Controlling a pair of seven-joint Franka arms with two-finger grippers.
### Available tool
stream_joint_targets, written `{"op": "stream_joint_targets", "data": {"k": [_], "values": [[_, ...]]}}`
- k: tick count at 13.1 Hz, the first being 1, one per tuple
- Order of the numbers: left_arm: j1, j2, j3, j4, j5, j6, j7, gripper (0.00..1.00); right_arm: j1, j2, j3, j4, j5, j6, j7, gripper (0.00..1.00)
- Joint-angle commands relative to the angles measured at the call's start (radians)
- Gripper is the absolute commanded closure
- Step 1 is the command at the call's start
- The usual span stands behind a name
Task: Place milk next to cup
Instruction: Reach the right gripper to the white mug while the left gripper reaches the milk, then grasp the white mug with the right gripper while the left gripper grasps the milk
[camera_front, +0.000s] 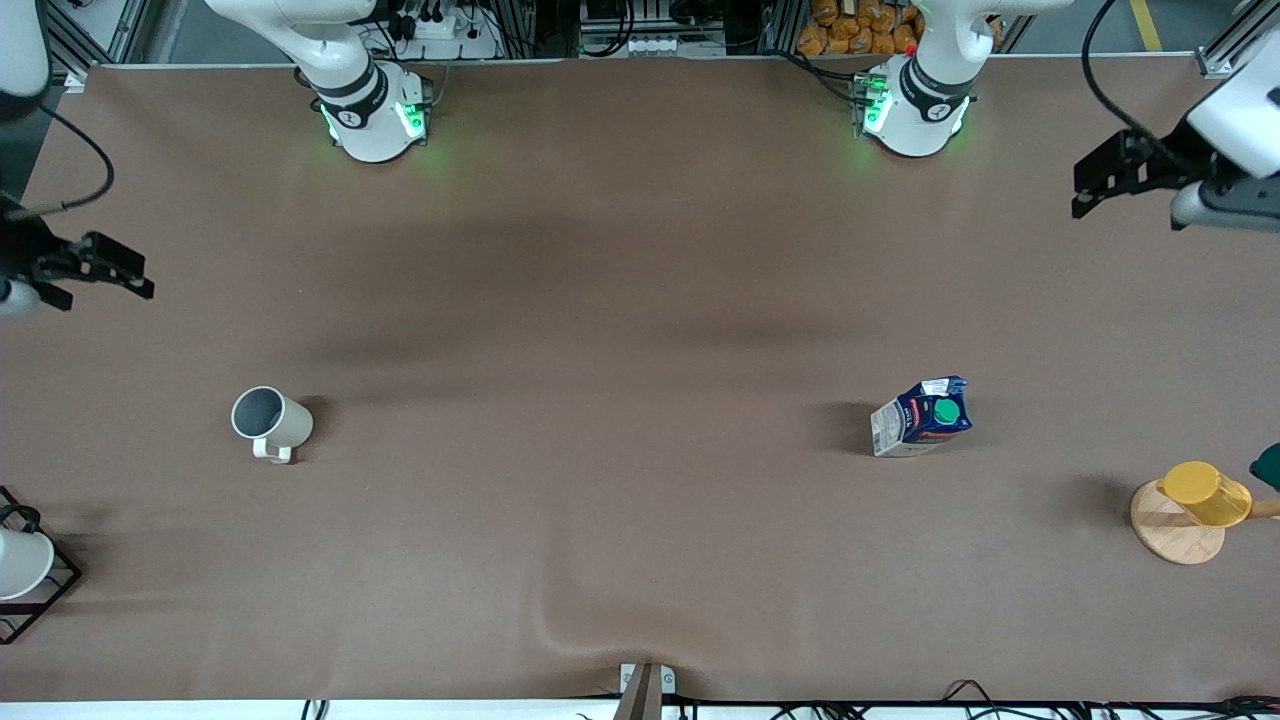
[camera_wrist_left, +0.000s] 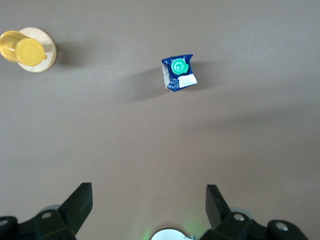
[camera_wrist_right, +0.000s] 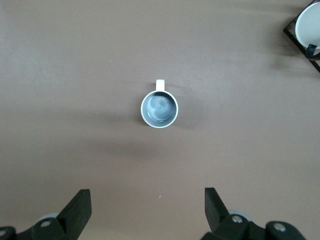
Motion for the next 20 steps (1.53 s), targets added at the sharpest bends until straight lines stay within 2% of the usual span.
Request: {"op": "stream_joint_targets", "data": {"k": [1,3,5,8,10,11,13,15,17,20], "values": [[-0.001,0.095,-0.001,0.012,-0.026,0.090,-0.029,0.00,-0.051,0.156,0.007,0.114,-0.003,-0.006,-0.025,0.00],[-0.013,0.196,-0.004,0.015,-0.020,0.153,-0.100,0.00,-0.064,0.214,0.008,0.116,-0.001,0.087,-0.014,0.00],[-0.051,0.311,-0.009,0.072,-0.005,0.161,-0.136,0.00,-0.071,0.274,0.008,0.119,0.003,0.121,-0.011,0.00],[-0.062,0.416,-0.009,0.072,0.008,0.221,-0.158,0.00,-0.093,0.357,0.008,0.120,0.060,0.164,-0.011,0.00],[-0.065,0.450,-0.009,0.071,0.025,0.265,-0.158,0.00,-0.124,0.408,0.015,0.111,0.066,0.209,-0.027,0.03],[-0.065,0.460,-0.009,0.068,0.040,0.279,-0.161,0.00,-0.105,0.414,0.015,0.108,0.072,0.208,-0.028,0.06],[-0.067,0.482,-0.010,0.065,0.040,0.307,-0.175,0.00,-0.080,0.448,0.016,0.108,0.080,0.209,-0.014,0.06],[-0.076,0.500,-0.010,0.057,0.040,0.308,-0.196,0.00,-0.071,0.468,0.015,0.088,0.165,0.218,-0.016,0.06],[-0.076,0.506,-0.010,0.028,0.040,0.307,-0.198,0.00,-0.068,0.498,0.015,0.090,0.180,0.240,-0.016,0.17],[-0.076,0.529,-0.009,0.019,0.040,0.308,-0.198,0.00,-0.078,0.550,0.015,0.088,0.180,0.309,-0.031,0.20]]}}
